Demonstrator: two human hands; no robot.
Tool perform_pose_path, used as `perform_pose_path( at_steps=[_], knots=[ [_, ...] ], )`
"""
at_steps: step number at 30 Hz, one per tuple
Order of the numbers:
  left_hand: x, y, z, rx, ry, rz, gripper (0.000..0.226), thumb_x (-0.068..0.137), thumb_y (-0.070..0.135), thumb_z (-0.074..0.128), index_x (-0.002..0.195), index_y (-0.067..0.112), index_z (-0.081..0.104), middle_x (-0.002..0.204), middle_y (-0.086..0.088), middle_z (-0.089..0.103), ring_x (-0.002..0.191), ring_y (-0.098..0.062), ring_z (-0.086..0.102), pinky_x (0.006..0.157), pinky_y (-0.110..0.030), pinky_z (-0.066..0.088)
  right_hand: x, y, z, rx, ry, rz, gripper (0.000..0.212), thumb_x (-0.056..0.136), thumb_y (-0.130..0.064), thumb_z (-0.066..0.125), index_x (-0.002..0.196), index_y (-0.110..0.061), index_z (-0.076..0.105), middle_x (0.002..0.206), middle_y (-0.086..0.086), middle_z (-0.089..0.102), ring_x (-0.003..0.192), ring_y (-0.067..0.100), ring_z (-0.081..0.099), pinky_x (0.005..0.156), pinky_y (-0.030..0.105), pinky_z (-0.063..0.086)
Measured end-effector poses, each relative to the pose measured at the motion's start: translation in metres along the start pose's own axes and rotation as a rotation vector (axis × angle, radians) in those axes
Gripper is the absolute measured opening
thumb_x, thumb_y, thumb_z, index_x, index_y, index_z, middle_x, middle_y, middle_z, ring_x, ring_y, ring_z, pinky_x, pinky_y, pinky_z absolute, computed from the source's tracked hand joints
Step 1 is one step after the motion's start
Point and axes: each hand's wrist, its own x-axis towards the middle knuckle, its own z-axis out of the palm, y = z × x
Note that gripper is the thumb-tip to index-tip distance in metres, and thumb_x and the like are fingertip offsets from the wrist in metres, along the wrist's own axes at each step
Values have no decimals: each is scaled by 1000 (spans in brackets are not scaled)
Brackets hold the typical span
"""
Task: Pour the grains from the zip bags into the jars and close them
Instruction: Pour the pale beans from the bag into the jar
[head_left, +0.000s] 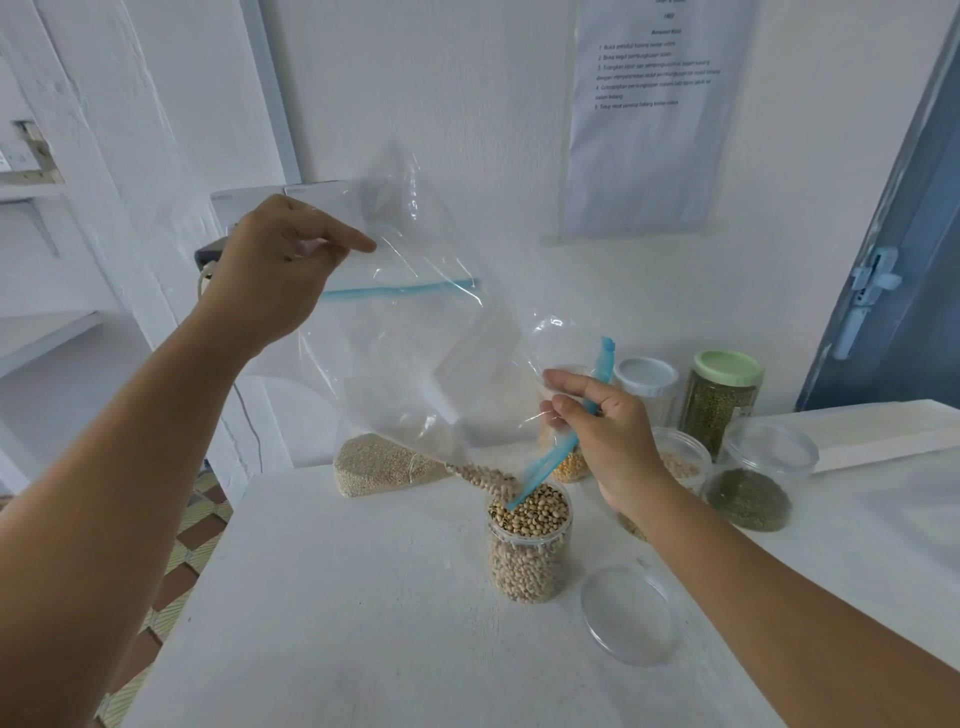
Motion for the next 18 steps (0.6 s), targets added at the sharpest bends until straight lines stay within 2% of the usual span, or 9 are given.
perform_pose_path(
  at_steps=[2,4,9,12,16,18],
  knots=[
    [-1,2,1,-7,-19,-2,29,101,14,65,98,41,76,106,5,60,102,-17,61,88,-17,44,0,2,-3,-10,6,7,30,100,4,62,112,-19,78,118,3,76,94,15,75,82,21,59],
    [0,3,1,-19,-28,-7,33,101,14,66,95,46,74,101,11,59,98,-15,61,85,-14,42,-1,0,-4,-10,9,14,29,100,3,63,113,-18,78,118,5,75,90,12,75,80,20,59],
    [4,4,-2,-15,-18,-16,37,99,8,63,95,42,77,108,6,63,100,-14,63,89,-18,45,-3,-7,-4,29,5,17,28,98,2,66,112,-20,78,120,3,74,90,12,75,81,19,58],
    [4,7,-3,31,-26,7,39,98,4,59,96,38,78,104,6,63,99,-14,62,88,-20,46,-4,-1,-3,26,-8,28,29,97,2,68,113,-19,79,120,5,74,93,16,76,89,25,60],
    [4,5,-4,44,-18,15,35,99,5,60,99,35,79,109,2,64,104,-17,64,97,-31,51,-5,0,1,45,0,26,29,96,3,68,112,-19,79,122,7,74,95,16,75,88,23,59],
    [5,4,-4,35,-11,11,36,100,7,60,98,38,79,115,-2,65,109,-18,64,102,-37,52,-5,3,1,20,-26,31,30,96,-1,71,111,-25,80,127,2,72,103,18,75,95,28,59]
  ],
)
